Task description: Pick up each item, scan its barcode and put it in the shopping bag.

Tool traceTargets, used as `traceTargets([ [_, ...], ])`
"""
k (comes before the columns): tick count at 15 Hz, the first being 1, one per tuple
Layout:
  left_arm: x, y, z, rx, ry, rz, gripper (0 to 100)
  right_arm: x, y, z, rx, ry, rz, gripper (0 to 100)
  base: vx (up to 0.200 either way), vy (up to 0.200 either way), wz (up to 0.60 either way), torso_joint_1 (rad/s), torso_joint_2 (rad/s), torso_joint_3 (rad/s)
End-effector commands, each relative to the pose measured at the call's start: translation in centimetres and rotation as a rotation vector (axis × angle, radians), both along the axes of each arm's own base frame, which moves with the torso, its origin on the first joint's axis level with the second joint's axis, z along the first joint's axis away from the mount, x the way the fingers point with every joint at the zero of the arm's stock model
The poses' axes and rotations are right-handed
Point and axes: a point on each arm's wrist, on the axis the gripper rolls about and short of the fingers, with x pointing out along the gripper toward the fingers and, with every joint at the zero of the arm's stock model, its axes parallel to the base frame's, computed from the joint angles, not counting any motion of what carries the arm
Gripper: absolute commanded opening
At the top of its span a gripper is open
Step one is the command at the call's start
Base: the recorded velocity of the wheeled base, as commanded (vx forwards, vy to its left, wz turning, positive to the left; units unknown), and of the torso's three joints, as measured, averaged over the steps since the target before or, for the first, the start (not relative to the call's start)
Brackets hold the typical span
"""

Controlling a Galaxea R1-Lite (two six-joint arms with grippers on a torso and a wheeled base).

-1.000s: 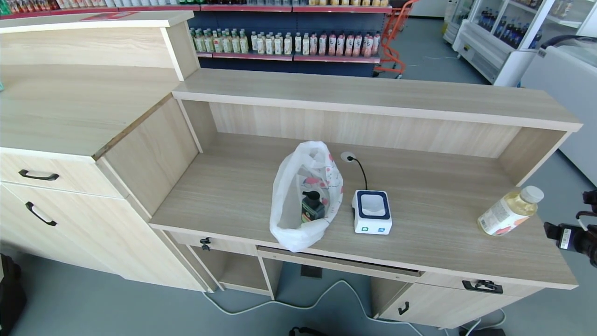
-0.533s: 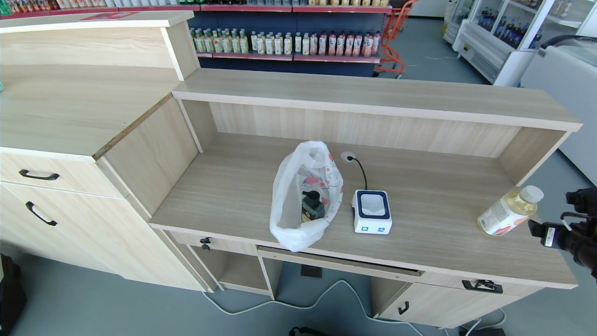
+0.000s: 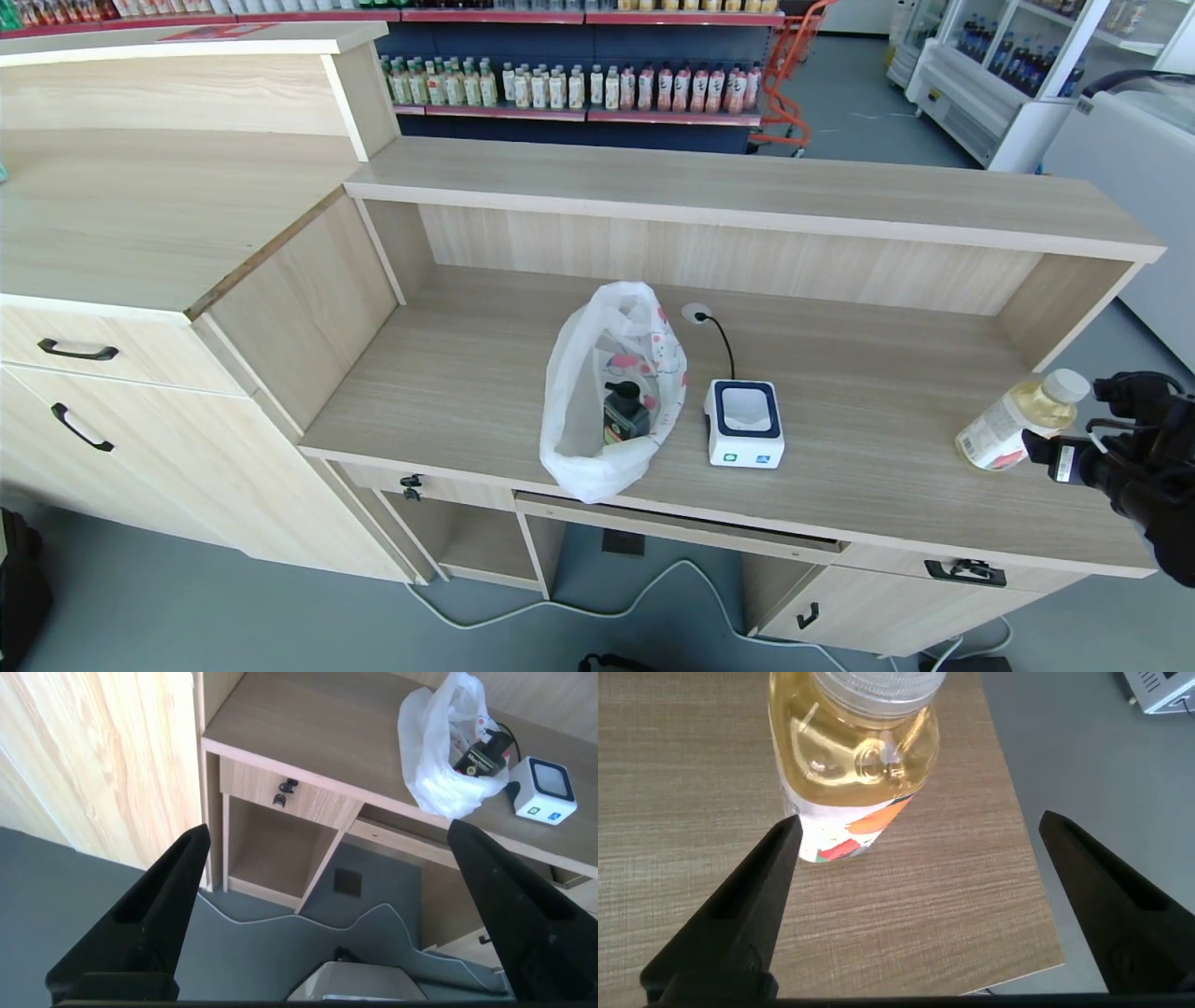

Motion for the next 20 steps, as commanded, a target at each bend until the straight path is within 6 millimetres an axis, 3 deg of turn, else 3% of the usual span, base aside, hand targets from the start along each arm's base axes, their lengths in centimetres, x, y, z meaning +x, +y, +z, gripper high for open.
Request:
traceTargets([
  [1,0.0,0.0,0.0,-0.001,0.000,0.000,100,0.5,0.3,-0.7,0.006,0.009,0.014,100,0.000,0.000,0.00,0.000,0.00,0.000],
  [6,0.0,0.0,0.0,-0.001,0.000,0.000,100,1.9,1.6,-1.8,0.002,-0.001,0.064,100,0.000,0.000,0.00,0.000,0.00,0.000],
  [13,0.0,0.0,0.0,-0.001,0.000,0.000,100,5.2,0.9,-2.7,-0.024,-0.060,0.075,100,0.000,0.000,0.00,0.000,0.00,0.000],
  [20,0.0,0.0,0.0,-0.001,0.000,0.000,100,7.0,1.4,-4.0,-0.030,-0.069,0.097,100,0.000,0.000,0.00,0.000,0.00,0.000],
])
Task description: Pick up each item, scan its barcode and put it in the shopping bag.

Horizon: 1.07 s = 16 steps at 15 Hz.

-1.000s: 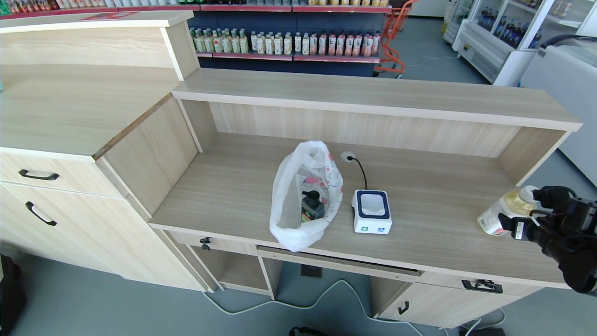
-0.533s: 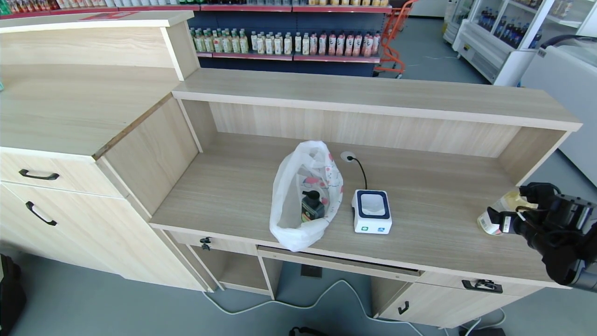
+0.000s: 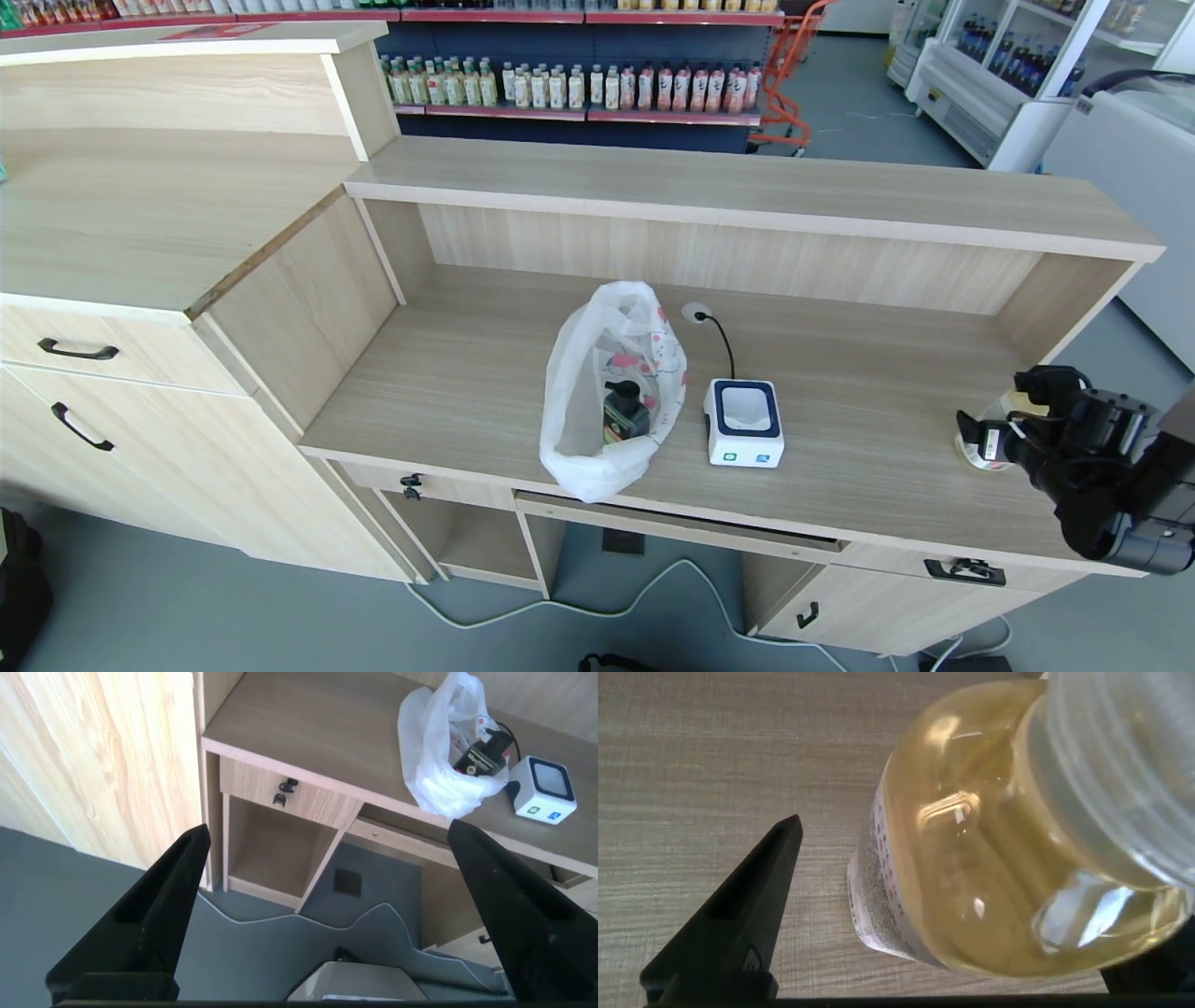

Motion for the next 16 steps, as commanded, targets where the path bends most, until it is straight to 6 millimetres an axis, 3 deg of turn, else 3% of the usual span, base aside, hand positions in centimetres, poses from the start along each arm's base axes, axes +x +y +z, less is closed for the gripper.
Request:
traceTargets([
  [1,0.0,0.0,0.0,-0.001,0.000,0.000,100,0.6,0.1,-0.5,-0.003,-0.001,0.006,100,0.000,0.000,0.00,0.000,0.00,0.000],
  [10,0.0,0.0,0.0,-0.001,0.000,0.000,100,1.4,-0.2,-1.0,-0.048,-0.014,0.017,100,0.000,0.000,0.00,0.000,0.00,0.000],
  [11,0.0,0.0,0.0,-0.001,0.000,0.000,100,1.4,-0.2,-0.9,-0.052,-0.020,0.018,0,0.000,0.000,0.00,0.000,0.00,0.000],
  [16,0.0,0.0,0.0,-0.001,0.000,0.000,100,1.5,0.1,-0.7,-0.060,-0.037,0.020,0,0.000,0.000,0.00,0.000,0.00,0.000],
])
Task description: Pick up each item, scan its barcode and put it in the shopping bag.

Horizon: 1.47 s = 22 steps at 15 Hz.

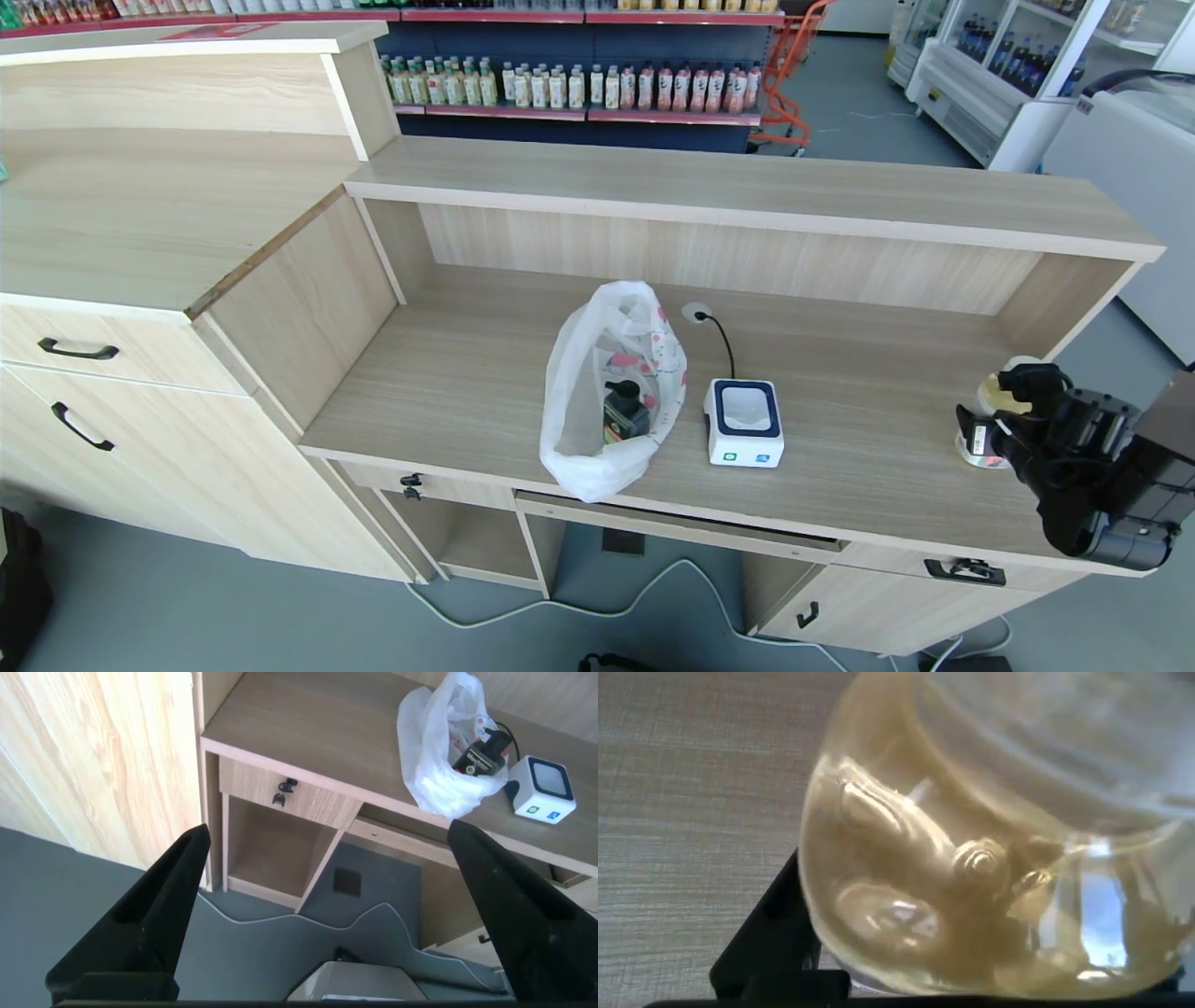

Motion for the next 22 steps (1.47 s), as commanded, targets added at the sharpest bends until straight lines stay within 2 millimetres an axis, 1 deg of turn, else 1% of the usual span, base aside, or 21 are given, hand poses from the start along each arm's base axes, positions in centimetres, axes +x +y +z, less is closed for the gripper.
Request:
traceTargets([
  [1,0.0,0.0,0.0,-0.001,0.000,0.000,100,-0.1,0.0,0.1,-0.001,-0.003,0.000,0,0.000,0.000,0.00,0.000,0.00,0.000],
  [6,0.0,0.0,0.0,-0.001,0.000,0.000,100,-0.4,0.0,0.3,-0.014,-0.006,-0.005,0,0.000,0.000,0.00,0.000,0.00,0.000],
  [8,0.0,0.0,0.0,-0.001,0.000,0.000,100,-1.8,0.1,0.2,-0.016,0.007,-0.010,0,0.000,0.000,0.00,0.000,0.00,0.000],
  [9,0.0,0.0,0.0,-0.001,0.000,0.000,100,-3.0,0.4,0.6,-0.005,0.029,-0.012,0,0.000,0.000,0.00,0.000,0.00,0.000],
  [11,0.0,0.0,0.0,-0.001,0.000,0.000,100,-5.0,0.9,2.3,0.038,0.025,-0.021,0,0.000,0.000,0.00,0.000,0.00,0.000],
  [14,0.0,0.0,0.0,-0.001,0.000,0.000,100,-7.3,0.8,7.1,0.139,-0.051,-0.046,0,0.000,0.000,0.00,0.000,0.00,0.000],
  [15,0.0,0.0,0.0,-0.001,0.000,0.000,100,-8.0,0.9,8.9,0.182,-0.051,-0.023,0,0.000,0.000,0.00,0.000,0.00,0.000],
  [17,0.0,0.0,0.0,-0.001,0.000,0.000,100,-9.7,2.2,12.9,0.322,-0.086,0.091,0,0.000,0.000,0.00,0.000,0.00,0.000],
  [18,0.0,0.0,0.0,-0.001,0.000,0.000,100,-11.0,3.9,15.3,0.414,-0.108,0.209,0,0.000,0.000,0.00,0.000,0.00,0.000],
  [19,0.0,0.0,0.0,-0.001,0.000,0.000,100,-12.7,5.6,17.6,0.509,-0.114,0.366,0,0.000,0.000,0.00,0.000,0.00,0.000],
  [20,0.0,0.0,0.0,-0.001,0.000,0.000,100,-14.4,6.9,19.4,0.561,-0.107,0.512,0,0.000,0.000,0.00,0.000,0.00,0.000],
  [22,0.0,0.0,0.0,-0.001,-0.002,0.000,100,-17.7,10.3,22.1,0.604,-0.058,0.836,0,0.000,0.000,0.00,0.000,0.00,0.000],
])
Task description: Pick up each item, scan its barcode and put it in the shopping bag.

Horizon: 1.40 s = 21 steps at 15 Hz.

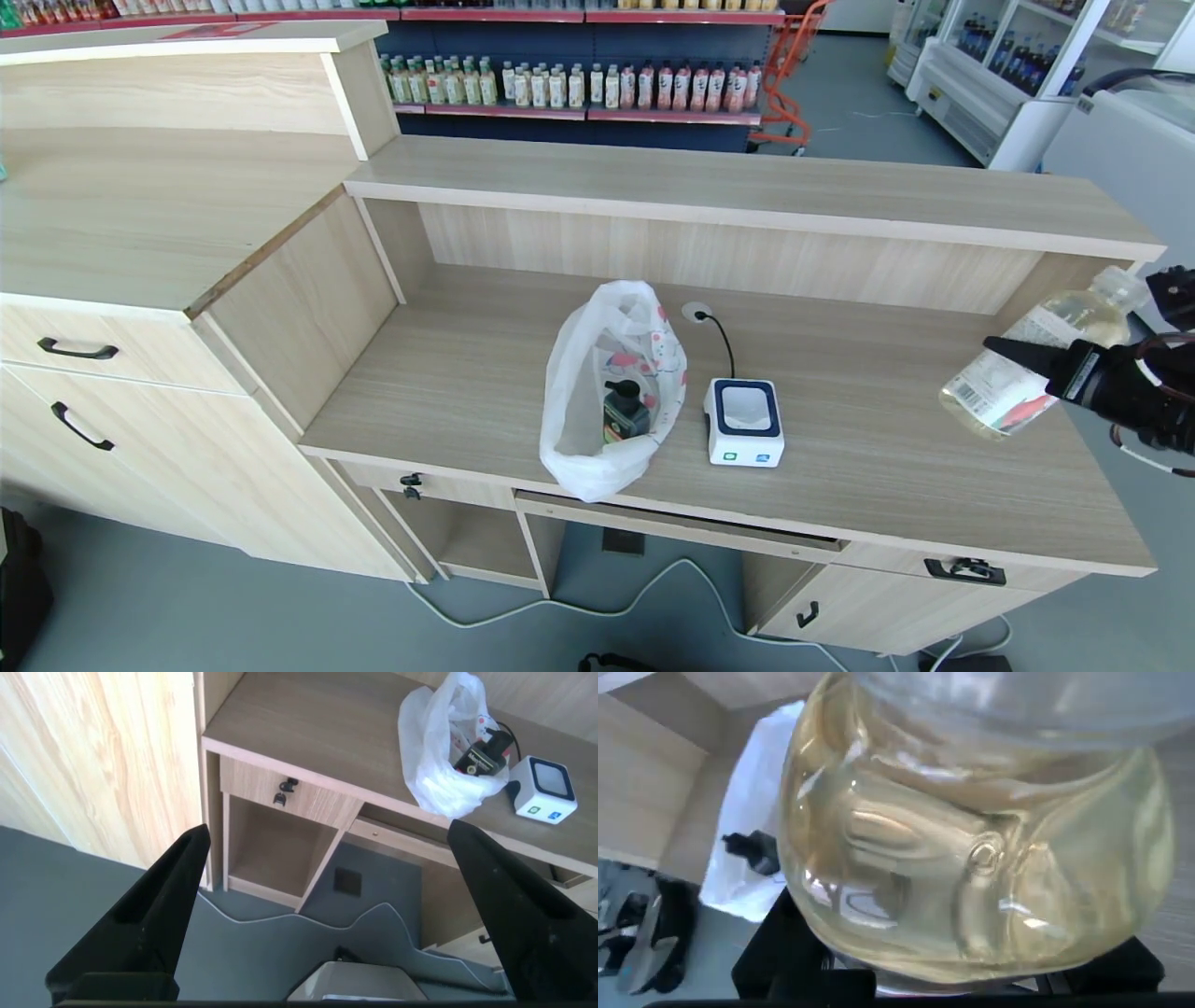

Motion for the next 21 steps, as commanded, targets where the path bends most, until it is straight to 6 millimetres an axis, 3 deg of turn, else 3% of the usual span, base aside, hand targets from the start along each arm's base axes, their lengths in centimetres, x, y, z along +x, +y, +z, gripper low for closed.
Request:
traceTargets([
  [1,0.0,0.0,0.0,-0.001,0.000,0.000,100,-6.2,5.8,6.4,0.068,-0.126,0.416,0,0.000,0.000,0.00,0.000,0.00,0.000],
  [3,0.0,0.0,0.0,-0.001,0.000,0.000,100,-7.9,9.6,8.1,0.141,-0.141,0.633,0,0.000,0.000,0.00,0.000,0.00,0.000],
  [6,0.0,0.0,0.0,-0.001,0.000,0.000,100,-10.2,12.9,10.2,0.205,-0.165,0.861,0,0.000,0.000,0.00,0.000,0.00,0.000],
  [9,0.0,0.0,0.0,-0.001,0.000,0.000,100,-11.5,14.2,11.1,0.232,-0.166,0.989,0,0.000,0.000,0.00,0.000,0.00,0.000],
  [13,0.0,0.0,0.0,-0.001,0.000,0.000,100,-13.6,14.2,12.0,0.258,-0.139,1.149,0,0.000,0.000,0.00,0.000,0.00,0.000],
  [21,0.0,0.0,0.0,-0.001,0.000,0.000,100,-14.4,14.6,11.9,0.269,-0.057,1.285,0,0.000,0.000,0.00,0.000,0.00,0.000],
])
